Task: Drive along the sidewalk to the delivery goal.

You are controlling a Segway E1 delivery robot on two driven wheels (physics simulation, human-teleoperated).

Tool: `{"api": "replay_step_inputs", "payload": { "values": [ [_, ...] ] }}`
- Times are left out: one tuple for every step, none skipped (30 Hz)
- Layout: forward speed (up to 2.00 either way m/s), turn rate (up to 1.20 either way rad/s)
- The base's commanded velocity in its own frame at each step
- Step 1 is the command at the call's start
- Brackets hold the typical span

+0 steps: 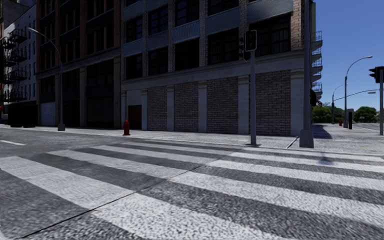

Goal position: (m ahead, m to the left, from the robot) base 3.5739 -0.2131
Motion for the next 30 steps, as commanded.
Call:
{"api": "replay_step_inputs", "payload": {
  "values": [
    [0.84, 0.0],
    [0.84, 0.0],
    [0.84, 0.0],
    [0.84, 0.0],
    [0.84, 0.0],
    [0.84, 0.0],
    [0.84, 0.0],
    [0.84, 0.0],
    [0.84, 0.0],
    [0.84, 0.0],
    [0.84, 0.0],
    [0.84, 0.0],
    [0.84, 0.0],
    [0.84, 0.0],
    [0.84, 0.0],
    [0.83, 0.0],
    [0.83, 0.0],
    [0.83, 0.0],
    [0.83, 0.0],
    [0.83, 0.0],
    [0.83, 0.0],
    [0.83, 0.0],
    [0.83, 0.0],
    [0.83, 0.0],
    [0.83, 0.0],
    [0.85, 0.0],
    [0.88, 0.0],
    [0.88, 0.0],
    [0.88, 0.0],
    [0.88, 0.0]
  ]
}}
